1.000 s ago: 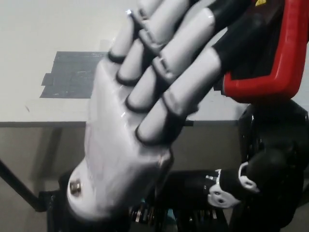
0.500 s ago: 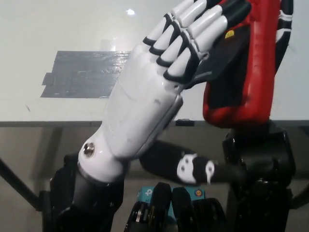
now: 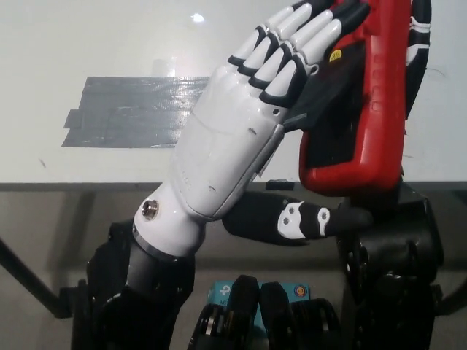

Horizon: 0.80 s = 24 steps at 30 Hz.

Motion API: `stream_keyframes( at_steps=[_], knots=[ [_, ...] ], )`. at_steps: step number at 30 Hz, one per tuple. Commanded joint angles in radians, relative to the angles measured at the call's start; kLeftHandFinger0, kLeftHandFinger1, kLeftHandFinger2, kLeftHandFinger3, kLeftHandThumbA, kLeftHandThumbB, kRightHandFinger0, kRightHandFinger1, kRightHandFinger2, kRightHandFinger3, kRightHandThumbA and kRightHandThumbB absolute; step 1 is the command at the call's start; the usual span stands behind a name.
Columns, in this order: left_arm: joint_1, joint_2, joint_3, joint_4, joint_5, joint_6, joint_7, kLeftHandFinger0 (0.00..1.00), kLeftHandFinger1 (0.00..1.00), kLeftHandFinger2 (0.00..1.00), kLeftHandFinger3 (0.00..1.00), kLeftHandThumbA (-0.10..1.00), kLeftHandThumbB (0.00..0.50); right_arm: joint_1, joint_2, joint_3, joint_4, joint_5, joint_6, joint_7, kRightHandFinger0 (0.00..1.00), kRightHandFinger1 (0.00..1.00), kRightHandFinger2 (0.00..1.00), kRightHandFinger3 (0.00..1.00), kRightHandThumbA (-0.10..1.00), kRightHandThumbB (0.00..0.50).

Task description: The robot first picks the multimeter with right hand and then unfolds the black stand on the back of it using left hand

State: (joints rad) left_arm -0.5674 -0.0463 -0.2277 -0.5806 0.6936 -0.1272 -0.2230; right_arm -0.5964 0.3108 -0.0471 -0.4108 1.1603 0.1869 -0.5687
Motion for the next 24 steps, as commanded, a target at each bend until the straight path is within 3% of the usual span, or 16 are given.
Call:
stream_keyframes(
  at_steps=[1,3,4,7,8,9,12,13,15,16,17,18,20,21,22,24],
  knots=[
    [0.004,-0.013,-0.016,0.006,0.015,-0.014,0.018,1.0,1.0,1.0,1.0,1.0,0.339,-0.068,0.033,-0.004,-0.048,-0.028,-0.013,-0.013,0.0,0.34,0.65,0.83,-0.1,0.079],
    [0.015,-0.016,-0.026,0.006,0.023,-0.016,0.017,1.0,1.0,1.0,1.0,1.0,0.35,-0.072,0.005,0.006,-0.045,-0.033,0.012,0.003,0.09,0.44,0.75,0.86,-0.07,0.038],
    [0.026,-0.018,-0.034,0.01,0.03,-0.025,0.023,1.0,1.0,1.0,1.0,1.0,0.349,-0.075,-0.013,0.018,-0.047,-0.07,0.029,0.004,0.15,0.48,0.77,0.79,0.02,0.008],
    [0.042,-0.023,-0.05,0.011,0.041,-0.033,0.027,1.0,1.0,1.0,1.0,1.0,0.349,-0.088,-0.019,0.021,-0.046,-0.144,0.041,-0.029,0.12,0.33,0.59,0.54,0.02,0.065],
    [0.056,-0.03,-0.063,0.013,0.043,-0.038,0.03,1.0,1.0,1.0,1.0,1.0,0.349,-0.101,0.002,0.004,-0.045,-0.159,0.033,-0.074,0.04,0.25,0.52,0.5,-0.08,0.135],
    [0.06,-0.032,-0.067,0.014,0.043,-0.038,0.031,1.0,1.0,1.0,1.0,1.0,0.35,-0.105,0.008,-0.001,-0.045,-0.161,0.032,-0.085,0.0,0.18,0.48,0.49,-0.09,0.151],
    [0.085,-0.039,-0.088,0.018,0.041,-0.041,0.031,1.0,1.0,1.0,1.0,1.0,0.361,-0.124,0.001,-0.011,-0.032,-0.137,0.033,-0.064,0.0,0.17,0.55,0.55,-0.04,0.103],
    [0.093,-0.042,-0.094,0.019,0.042,-0.038,0.03,1.0,1.0,1.0,1.0,1.0,0.367,-0.13,0.003,-0.013,-0.033,-0.147,0.037,-0.076,0.0,0.18,0.56,0.57,-0.04,0.107],
    [0.109,-0.051,-0.104,0.019,0.058,-0.034,0.032,1.0,1.0,1.0,1.0,1.0,0.38,-0.143,0.002,-0.014,-0.033,-0.179,0.039,-0.087,0.0,0.12,0.5,0.57,-0.04,0.101],
    [0.118,-0.056,-0.111,0.023,0.069,-0.043,0.043,1.0,1.0,1.0,1.0,1.0,0.379,-0.15,0.015,-0.023,-0.039,-0.165,0.03,-0.096,0.0,0.01,0.39,0.54,-0.07,0.102],
    [0.127,-0.061,-0.12,0.029,0.074,-0.054,0.054,1.0,1.0,1.0,1.0,1.0,0.37,-0.153,0.012,-0.03,-0.044,-0.099,0.036,-0.09,0.0,0.0,0.35,0.56,0.0,0.105],
    [0.14,-0.067,-0.131,0.037,0.077,-0.068,0.067,1.0,1.0,1.0,1.0,1.0,0.368,-0.16,0.022,-0.048,-0.047,-0.019,0.027,-0.087,0.0,0.0,0.38,0.62,-0.03,0.109],
    [0.157,-0.073,-0.142,0.051,0.082,-0.088,0.092,1.0,1.0,1.0,1.0,1.0,0.36,-0.167,0.025,-0.06,-0.039,0.005,0.012,-0.057,0.0,0.08,0.64,0.79,-0.07,0.092],
    [0.169,-0.08,-0.149,0.063,0.076,-0.099,0.109,1.0,1.0,1.0,1.0,1.0,0.368,-0.173,0.024,-0.065,-0.034,0.022,0.01,-0.041,0.0,0.12,0.69,0.79,-0.05,0.088],
    [0.177,-0.085,-0.153,0.068,0.068,-0.1,0.114,1.0,1.0,1.0,1.0,1.0,0.379,-0.175,0.023,-0.066,-0.032,0.026,0.01,-0.034,0.0,0.23,0.72,0.78,-0.03,0.079],
    [0.195,-0.097,-0.159,0.085,0.055,-0.113,0.139,1.0,1.0,1.0,1.0,1.0,0.378,-0.181,0.024,-0.069,-0.027,0.027,0.001,-0.015,0.0,0.27,0.71,0.77,-0.02,0.053]
  ],
)
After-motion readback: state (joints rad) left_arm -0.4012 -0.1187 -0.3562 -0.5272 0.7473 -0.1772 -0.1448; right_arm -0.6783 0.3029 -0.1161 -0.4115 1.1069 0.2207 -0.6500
